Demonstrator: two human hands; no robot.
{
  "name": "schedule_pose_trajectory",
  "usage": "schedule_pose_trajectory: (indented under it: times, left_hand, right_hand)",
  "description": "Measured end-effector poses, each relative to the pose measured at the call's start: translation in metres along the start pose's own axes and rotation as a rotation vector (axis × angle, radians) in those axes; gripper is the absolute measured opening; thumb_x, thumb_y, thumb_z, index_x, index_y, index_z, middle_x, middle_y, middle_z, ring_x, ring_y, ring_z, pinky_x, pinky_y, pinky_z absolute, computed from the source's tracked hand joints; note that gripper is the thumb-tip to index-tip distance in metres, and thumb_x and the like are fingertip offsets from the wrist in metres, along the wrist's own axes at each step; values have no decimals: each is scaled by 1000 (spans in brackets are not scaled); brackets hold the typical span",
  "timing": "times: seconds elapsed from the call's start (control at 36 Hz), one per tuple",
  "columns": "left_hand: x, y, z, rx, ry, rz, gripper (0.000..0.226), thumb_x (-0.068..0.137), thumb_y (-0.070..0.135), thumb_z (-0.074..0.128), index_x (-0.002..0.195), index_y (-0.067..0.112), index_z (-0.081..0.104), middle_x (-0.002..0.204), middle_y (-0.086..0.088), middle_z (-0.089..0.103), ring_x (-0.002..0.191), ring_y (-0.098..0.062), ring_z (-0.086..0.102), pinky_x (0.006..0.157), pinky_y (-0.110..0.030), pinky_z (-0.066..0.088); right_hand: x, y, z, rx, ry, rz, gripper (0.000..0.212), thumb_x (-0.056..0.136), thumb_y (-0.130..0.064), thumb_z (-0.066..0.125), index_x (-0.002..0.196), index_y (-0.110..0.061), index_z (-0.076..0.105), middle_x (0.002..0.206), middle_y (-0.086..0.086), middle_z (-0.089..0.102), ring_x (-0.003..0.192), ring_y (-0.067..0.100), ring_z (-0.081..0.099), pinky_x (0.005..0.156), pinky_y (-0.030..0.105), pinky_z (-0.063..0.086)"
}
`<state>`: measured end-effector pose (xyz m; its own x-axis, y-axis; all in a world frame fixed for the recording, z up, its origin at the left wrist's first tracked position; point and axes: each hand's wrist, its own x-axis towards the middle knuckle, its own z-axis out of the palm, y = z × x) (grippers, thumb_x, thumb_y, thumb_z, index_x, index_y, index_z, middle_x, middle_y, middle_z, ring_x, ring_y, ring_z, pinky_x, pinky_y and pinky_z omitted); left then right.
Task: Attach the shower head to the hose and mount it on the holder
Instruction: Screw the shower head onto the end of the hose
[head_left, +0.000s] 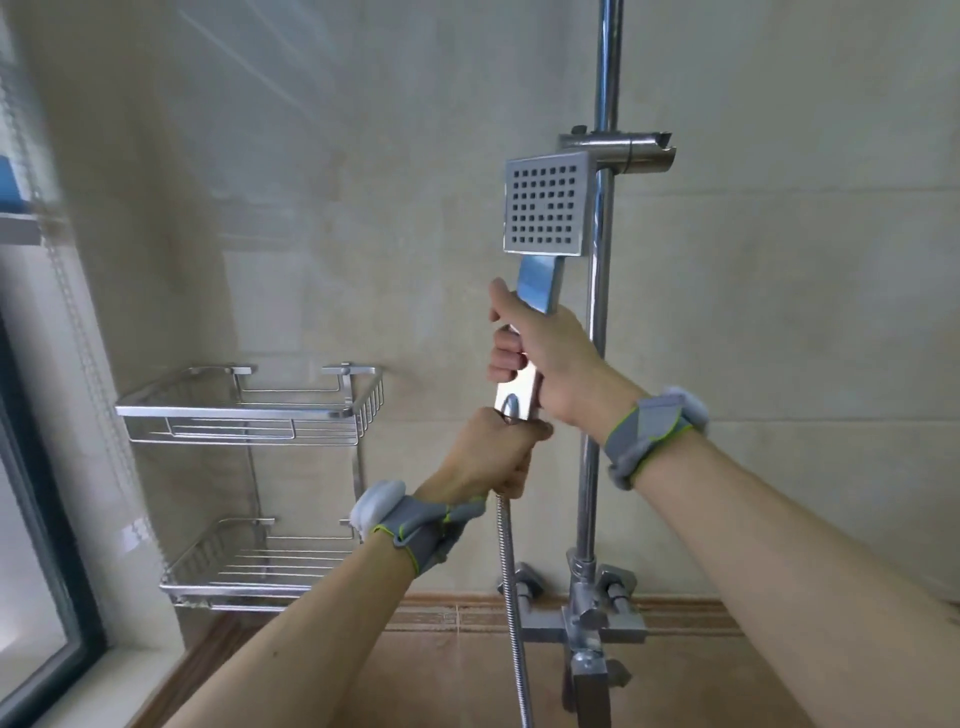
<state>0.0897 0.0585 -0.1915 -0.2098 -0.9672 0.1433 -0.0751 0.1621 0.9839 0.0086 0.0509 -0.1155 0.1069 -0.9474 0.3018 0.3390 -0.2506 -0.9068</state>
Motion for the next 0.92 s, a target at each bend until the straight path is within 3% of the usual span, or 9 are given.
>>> schedule_pose_trajectory:
  times: [0.11,0.22,0.42,0.58,0.72,0.81,0.92]
  left_hand:
    - [-9,10,-3,-133,-380,-62,52,87,16,59,47,21,25,38,4,18,34,-14,20,47,-28,11]
    - [-15,14,4,-262,-498,-67,54,89,16,53,44,24,24,34,6,18,31,-11,19,43,-27,10]
    - [-6,11,21,-299,-65,35,45,85,5,59,58,23,26,40,8,21,32,-8,15,37,-16,13]
    - [1,3,25,-241,185,115,36,69,7,57,46,21,34,43,1,24,37,-14,18,42,-21,18]
    - [5,-4,22,-144,291,127,25,54,21,51,31,20,42,35,5,27,44,-20,22,49,-32,23]
    - [8,-6,21,-140,293,101,27,55,19,47,28,21,40,33,7,26,42,-19,22,47,-29,23]
    - [7,-2,19,-166,251,73,16,57,14,48,46,18,37,37,3,29,37,-17,23,44,-23,22]
  right_hand:
    - [-7,-15,-11,41,-274,129,34,97,-39,62,73,-18,50,58,-4,16,46,13,18,45,24,28]
    - [-12,-25,-11,50,-439,168,32,97,-41,58,74,-19,51,46,-8,26,41,10,21,44,23,27]
    - [-11,-29,1,-162,-250,78,41,95,-23,66,61,-17,43,48,-4,29,42,14,26,48,26,26]
    - [-8,-16,7,-172,-76,-6,42,90,-15,67,57,-18,42,49,1,32,42,17,28,49,28,26]
    - [-6,-2,16,-208,68,-51,40,85,-11,64,54,-20,40,52,3,29,41,18,27,47,25,26]
    - [-4,2,18,-219,142,-81,40,83,-9,62,51,-19,40,45,0,31,37,16,27,43,20,28]
    - [-2,-1,13,-439,114,-104,27,83,-21,74,66,-15,53,51,1,53,44,17,50,49,24,44]
